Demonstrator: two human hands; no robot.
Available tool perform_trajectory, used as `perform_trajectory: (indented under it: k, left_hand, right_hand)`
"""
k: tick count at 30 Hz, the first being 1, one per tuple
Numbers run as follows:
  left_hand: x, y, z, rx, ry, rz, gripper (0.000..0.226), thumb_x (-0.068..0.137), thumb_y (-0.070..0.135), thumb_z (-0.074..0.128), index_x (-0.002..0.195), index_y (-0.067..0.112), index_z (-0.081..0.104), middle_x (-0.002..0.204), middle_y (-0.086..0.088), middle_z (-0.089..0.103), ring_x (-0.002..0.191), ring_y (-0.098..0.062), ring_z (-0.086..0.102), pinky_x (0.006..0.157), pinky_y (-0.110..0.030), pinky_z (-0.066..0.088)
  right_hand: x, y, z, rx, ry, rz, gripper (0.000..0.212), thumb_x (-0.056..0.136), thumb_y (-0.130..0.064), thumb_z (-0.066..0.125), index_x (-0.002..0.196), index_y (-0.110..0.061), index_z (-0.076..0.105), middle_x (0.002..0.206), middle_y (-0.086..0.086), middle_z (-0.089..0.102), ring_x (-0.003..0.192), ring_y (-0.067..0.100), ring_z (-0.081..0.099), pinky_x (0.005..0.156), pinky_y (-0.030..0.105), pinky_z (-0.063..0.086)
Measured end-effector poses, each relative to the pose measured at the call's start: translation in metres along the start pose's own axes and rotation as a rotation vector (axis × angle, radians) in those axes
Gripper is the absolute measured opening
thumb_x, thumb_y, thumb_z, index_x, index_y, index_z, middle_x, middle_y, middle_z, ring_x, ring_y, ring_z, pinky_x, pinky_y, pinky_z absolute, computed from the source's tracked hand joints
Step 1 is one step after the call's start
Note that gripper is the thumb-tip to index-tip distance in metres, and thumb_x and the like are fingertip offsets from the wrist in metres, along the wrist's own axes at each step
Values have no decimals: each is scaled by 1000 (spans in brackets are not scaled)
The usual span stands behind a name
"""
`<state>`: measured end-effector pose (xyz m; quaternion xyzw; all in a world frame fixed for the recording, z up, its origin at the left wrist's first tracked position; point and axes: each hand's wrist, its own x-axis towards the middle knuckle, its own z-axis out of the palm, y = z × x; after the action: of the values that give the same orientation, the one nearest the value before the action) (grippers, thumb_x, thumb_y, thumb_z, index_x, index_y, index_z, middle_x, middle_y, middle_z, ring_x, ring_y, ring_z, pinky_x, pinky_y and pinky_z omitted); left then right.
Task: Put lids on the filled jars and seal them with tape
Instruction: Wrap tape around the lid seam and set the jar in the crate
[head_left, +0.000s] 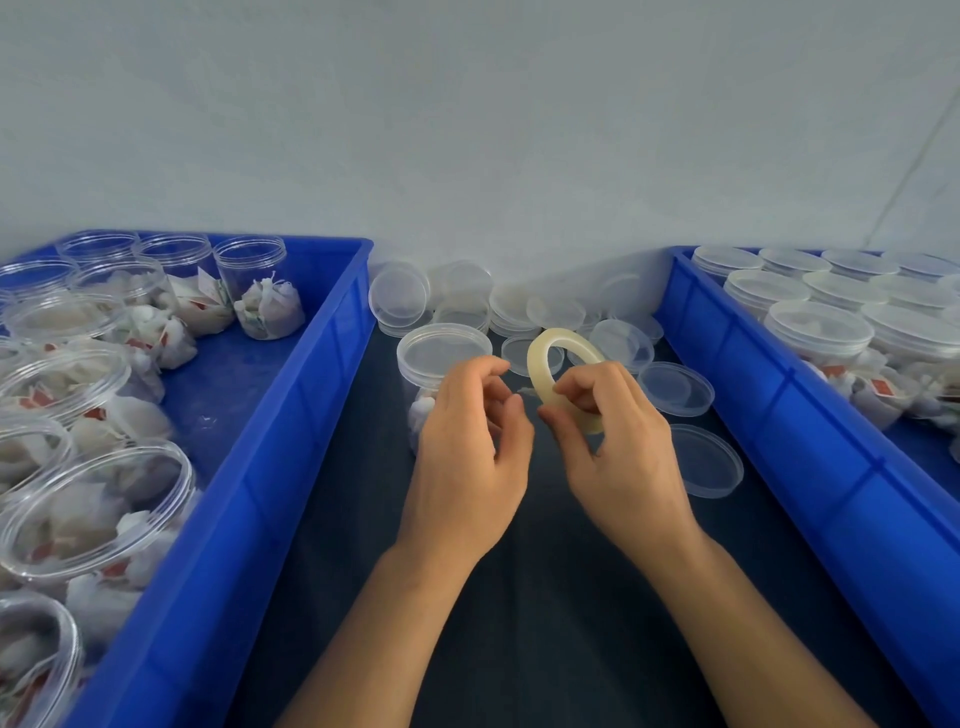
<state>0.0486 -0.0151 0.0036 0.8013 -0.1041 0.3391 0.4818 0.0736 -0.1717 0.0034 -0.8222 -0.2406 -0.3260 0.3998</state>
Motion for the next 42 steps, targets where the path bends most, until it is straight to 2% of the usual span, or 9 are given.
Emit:
perform_trajectory:
  k: [5,10,13,17,24,27,29,37,42]
  left_hand:
    - [0,-1,-1,47,-41,45,38,98,28,76,133,21,63,113,13,65,89,-14,68,78,-42,63]
    - [2,-3,-2,103,-18,133,20,99,18,77,117,12,75,108,5,71,86,-11,69,76,-38,62]
    - [2,-4,-4,132,5,162,12,99,14,76,110,9,77,103,1,73,86,-13,70,78,-41,61]
    - [2,-3,-4,165,-10,186,10,100,9,75,110,6,78,103,-2,74,91,-15,70,83,-42,60]
    - [0,0,-3,202,-60,176,8,103,10,70,107,7,76,102,-1,74,92,-16,68,90,-32,54]
    - [1,-4,-4,215,-49,178,12,105,15,67,108,7,76,102,-1,73,90,-19,69,88,-48,58]
    - [1,-6,-4,225,-35,174,13,106,16,65,108,7,75,101,-1,72,89,-20,69,86,-52,59]
    - [3,-6,-5,180,-50,120,8,103,12,71,109,10,76,102,3,72,87,-16,67,86,-52,58]
    - [6,-5,-10,112,-49,114,21,101,10,72,121,15,74,94,13,72,81,-8,68,85,-51,60]
  right_hand:
    - [0,2,-3,5,-35,-5,20,99,-15,71,112,-22,57,106,-13,59,97,3,62,78,26,55]
    - [1,3,-2,-6,-63,-28,17,101,-16,70,111,-22,58,108,-12,58,93,12,64,75,32,55]
    - [0,2,-2,-5,-61,-23,17,101,-19,71,112,-22,59,108,-12,58,91,14,64,72,33,56]
    - [-1,1,-1,-23,-51,2,21,101,-21,71,118,-22,58,112,-10,59,91,16,64,68,41,60]
    - [1,-1,0,-101,-75,62,28,103,-19,68,130,-18,67,117,-2,61,94,21,64,69,49,59]
    - [1,0,0,-108,-119,53,17,105,-21,65,118,-18,75,103,-2,60,82,18,60,68,46,55]
    - [2,1,0,-82,-158,66,15,104,-19,65,112,-18,78,95,0,59,80,18,59,70,43,54]
    - [3,1,-2,-30,-309,194,12,105,-24,65,109,-25,75,102,-8,59,89,13,59,78,37,52]
    - [4,-3,-2,35,-348,285,12,105,-31,62,103,-30,73,103,-15,59,87,7,58,77,28,46]
